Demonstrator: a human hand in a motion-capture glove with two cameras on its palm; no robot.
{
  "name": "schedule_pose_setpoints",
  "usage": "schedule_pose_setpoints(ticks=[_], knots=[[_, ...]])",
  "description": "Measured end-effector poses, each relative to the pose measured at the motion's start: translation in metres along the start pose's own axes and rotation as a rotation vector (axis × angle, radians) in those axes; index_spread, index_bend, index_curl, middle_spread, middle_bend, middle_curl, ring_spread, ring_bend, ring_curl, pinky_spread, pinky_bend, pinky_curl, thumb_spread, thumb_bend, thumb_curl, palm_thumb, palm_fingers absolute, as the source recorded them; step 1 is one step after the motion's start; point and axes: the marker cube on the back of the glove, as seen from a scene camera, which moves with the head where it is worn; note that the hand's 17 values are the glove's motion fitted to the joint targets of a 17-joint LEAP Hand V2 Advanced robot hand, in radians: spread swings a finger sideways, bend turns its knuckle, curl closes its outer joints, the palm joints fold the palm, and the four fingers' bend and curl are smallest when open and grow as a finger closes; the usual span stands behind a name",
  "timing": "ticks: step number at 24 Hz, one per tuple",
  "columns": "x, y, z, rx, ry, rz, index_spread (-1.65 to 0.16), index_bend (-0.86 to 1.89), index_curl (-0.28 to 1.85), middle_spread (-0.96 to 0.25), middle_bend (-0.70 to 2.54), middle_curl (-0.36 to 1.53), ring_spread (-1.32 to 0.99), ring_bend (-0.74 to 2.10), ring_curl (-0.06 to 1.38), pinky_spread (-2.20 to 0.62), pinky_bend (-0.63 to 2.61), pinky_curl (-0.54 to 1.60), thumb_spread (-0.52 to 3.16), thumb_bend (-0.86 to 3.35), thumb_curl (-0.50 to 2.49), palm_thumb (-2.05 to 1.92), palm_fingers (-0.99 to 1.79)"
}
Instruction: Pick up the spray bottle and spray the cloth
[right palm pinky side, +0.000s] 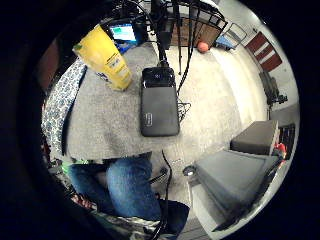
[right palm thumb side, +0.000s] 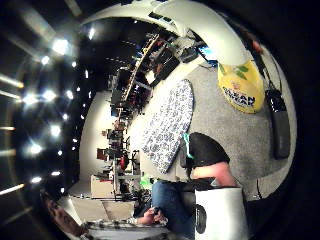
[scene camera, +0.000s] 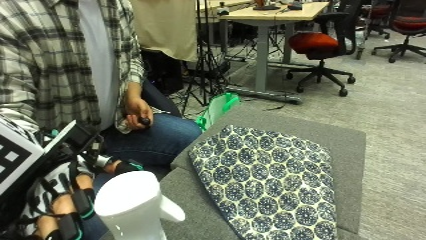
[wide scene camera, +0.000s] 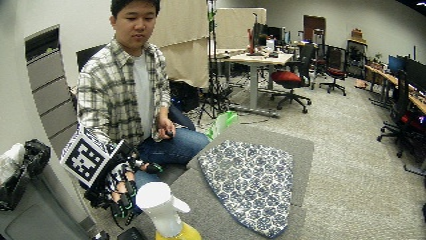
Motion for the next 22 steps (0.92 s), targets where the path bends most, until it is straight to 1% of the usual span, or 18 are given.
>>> schedule_pose_setpoints(ticks=[10, 17, 22], knots=[[0.010, -0.042, 0.010, 0.023, -0.089, 0.072, -0.28, 0.12, 0.23, -0.03, 0.18, 0.24, 0.11, 0.45, 0.26, 0.14, 0.62, 0.24, 1.08, 0.04, 0.36, 0.62, 0.13], [0.016, -0.067, 0.019, 0.103, -0.278, 0.091, -0.29, 0.07, 0.20, -0.02, 0.22, 0.26, 0.09, 0.53, 0.28, 0.13, 0.66, 0.26, 1.06, 0.03, 0.39, 0.71, 0.15], [0.014, -0.080, 0.023, 0.178, -0.359, 0.078, -0.29, 0.08, 0.19, -0.02, 0.27, 0.29, 0.07, 0.56, 0.30, 0.12, 0.66, 0.26, 1.04, 0.02, 0.41, 0.76, 0.21]])
